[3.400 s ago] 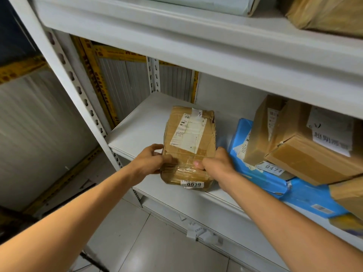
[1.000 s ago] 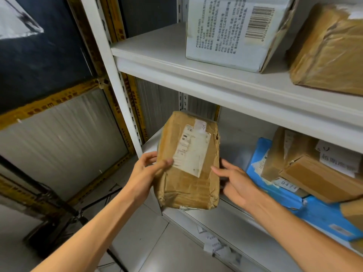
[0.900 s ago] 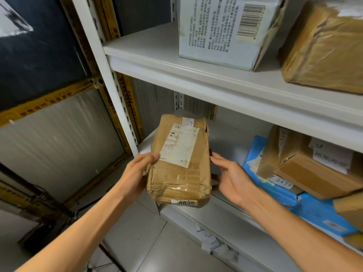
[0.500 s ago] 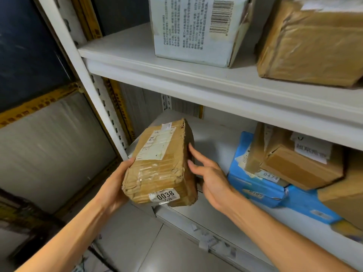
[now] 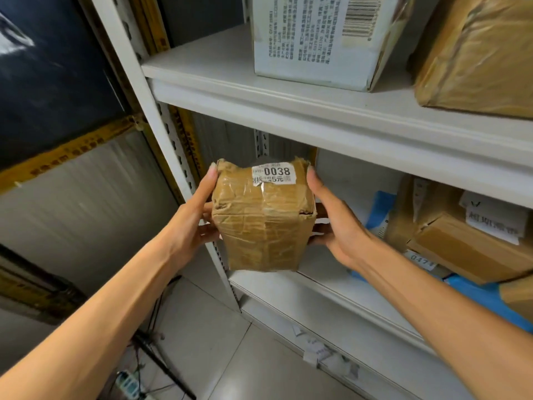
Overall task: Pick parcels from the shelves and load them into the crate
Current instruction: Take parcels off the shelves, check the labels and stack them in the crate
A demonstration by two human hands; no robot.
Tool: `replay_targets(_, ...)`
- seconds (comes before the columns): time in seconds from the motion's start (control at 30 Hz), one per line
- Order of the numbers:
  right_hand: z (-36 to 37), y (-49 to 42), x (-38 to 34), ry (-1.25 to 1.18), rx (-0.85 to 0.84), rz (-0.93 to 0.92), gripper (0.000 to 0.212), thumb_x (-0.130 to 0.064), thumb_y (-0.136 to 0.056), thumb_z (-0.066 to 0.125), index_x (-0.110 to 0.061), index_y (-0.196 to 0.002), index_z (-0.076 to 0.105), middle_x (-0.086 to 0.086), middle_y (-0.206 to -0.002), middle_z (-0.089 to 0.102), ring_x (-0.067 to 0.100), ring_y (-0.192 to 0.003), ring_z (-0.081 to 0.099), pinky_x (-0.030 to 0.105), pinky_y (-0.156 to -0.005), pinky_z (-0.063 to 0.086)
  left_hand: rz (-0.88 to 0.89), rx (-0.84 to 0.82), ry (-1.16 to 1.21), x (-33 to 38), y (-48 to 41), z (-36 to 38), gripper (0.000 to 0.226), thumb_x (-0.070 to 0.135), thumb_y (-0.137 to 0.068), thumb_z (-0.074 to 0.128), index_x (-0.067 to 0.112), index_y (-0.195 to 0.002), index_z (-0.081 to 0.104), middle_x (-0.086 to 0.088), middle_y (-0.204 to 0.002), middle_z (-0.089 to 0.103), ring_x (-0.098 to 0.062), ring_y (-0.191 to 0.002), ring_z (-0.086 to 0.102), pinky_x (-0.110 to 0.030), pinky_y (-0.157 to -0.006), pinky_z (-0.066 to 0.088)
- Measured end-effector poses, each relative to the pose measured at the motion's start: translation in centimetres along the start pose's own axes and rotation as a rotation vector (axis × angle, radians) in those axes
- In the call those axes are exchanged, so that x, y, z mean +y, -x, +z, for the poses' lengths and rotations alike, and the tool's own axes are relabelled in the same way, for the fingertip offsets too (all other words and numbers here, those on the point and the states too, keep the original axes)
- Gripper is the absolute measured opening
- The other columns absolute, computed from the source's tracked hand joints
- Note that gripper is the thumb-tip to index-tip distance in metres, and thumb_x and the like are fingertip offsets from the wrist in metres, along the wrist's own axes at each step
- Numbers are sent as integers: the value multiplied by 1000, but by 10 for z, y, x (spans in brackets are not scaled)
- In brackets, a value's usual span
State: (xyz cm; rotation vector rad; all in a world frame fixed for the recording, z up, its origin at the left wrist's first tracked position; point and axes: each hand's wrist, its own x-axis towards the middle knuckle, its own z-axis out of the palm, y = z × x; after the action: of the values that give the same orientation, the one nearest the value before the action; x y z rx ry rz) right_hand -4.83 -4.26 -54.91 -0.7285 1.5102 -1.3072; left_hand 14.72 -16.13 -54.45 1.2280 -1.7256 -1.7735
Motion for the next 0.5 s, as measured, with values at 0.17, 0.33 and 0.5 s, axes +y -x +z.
replay_targets(0.17,-7,-1,13,-16,-35,-5,62,-77,-51,65,-31,-90,79,3,-99,76,27,-100,68,46,-92,53,-27,-85,26,1,-4,-9,72,83,-54,64,30,-102,75,-3,-120,67,-26,-116,60,-45,-103,43)
replay_targets(0.33,-7,-8,31,-87,-104,-85,54,-34,-60,80,-15,-110,72,5,-107,74,22,-103,69,32,-82,56,-64,-167,81,-14,-7,-16,75,70,-60,72,28,-122,66,-2,-126,65,-26,-120,58,-51,-100,46)
replay_targets(0.5,-4,-27,48,-96,-90,-132,74,-2,-61,81,-15,-130,58,1,-117,71,14,-113,64,27,-93,53,-16,-88,235,-37,-37,-5,45,27,-82,71,19,-125,64,-8,-119,69,-29,-112,64,-48,-108,40)
